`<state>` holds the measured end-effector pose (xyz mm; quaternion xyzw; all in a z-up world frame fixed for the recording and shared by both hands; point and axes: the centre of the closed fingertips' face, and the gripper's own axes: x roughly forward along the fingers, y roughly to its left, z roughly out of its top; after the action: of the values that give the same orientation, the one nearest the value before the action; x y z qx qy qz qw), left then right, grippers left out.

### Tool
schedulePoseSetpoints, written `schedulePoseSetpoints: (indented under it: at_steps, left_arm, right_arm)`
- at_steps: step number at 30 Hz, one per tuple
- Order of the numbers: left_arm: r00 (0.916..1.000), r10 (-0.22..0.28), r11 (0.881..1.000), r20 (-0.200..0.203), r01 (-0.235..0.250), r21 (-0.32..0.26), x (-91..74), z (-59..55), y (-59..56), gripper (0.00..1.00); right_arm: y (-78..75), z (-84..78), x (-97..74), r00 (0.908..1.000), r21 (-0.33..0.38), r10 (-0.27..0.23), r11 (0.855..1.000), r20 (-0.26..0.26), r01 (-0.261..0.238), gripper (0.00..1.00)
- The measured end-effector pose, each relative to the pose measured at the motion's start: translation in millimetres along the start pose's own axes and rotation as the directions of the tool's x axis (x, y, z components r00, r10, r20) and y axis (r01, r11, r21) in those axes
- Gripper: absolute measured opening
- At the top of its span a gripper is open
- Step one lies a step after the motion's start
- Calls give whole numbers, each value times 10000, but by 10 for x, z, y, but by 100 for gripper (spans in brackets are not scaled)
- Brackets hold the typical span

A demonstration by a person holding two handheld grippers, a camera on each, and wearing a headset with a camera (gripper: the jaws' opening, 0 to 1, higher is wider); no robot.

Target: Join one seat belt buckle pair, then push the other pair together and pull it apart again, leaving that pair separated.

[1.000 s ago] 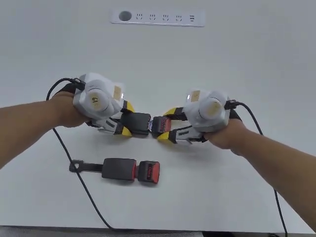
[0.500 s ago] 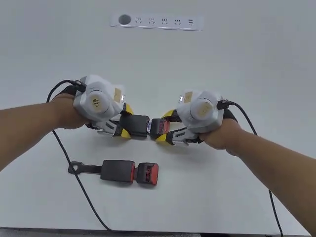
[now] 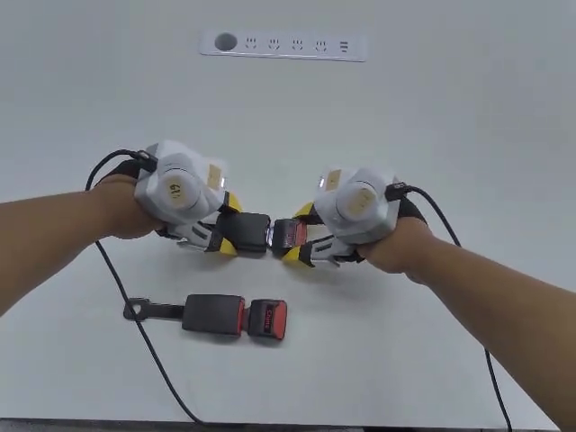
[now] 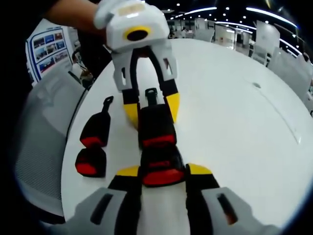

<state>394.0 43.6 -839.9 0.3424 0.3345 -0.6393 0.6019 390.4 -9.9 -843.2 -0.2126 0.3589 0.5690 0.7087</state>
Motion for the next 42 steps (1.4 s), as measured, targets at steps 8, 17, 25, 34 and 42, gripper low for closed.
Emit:
schedulePoseSetpoints:
  at_steps: [8, 17, 25, 34, 42]
  left_arm:
    - [10000, 6, 10000, 38, -6, -26, -3, 13, 0, 33]
    - [10000, 56, 9999, 22, -56, -114, -6, 12, 1, 34]
    - [9999, 120, 9996, 45, -118, -239, -14, 1, 2, 34]
    - [9999, 103, 9996, 32, -102, -269, -15, -2, -4, 34]
    - [9999, 99, 9995, 59, -97, -308, -14, 3, -12, 34]
  right_arm:
    - [-11, -5, -11, 10000, -23, 14, 10000, 50, -14, 34]
    - [-15, -16, -17, 9999, -78, -71, 9999, 73, 72, 35]
    - [-50, -114, -114, 9996, -128, -20, 9999, 267, 24, 35]
    - [-53, -183, -182, 9986, -207, 66, 9998, 526, -55, 35]
    - [-81, -323, -314, 9984, -215, 154, 9997, 552, -142, 35]
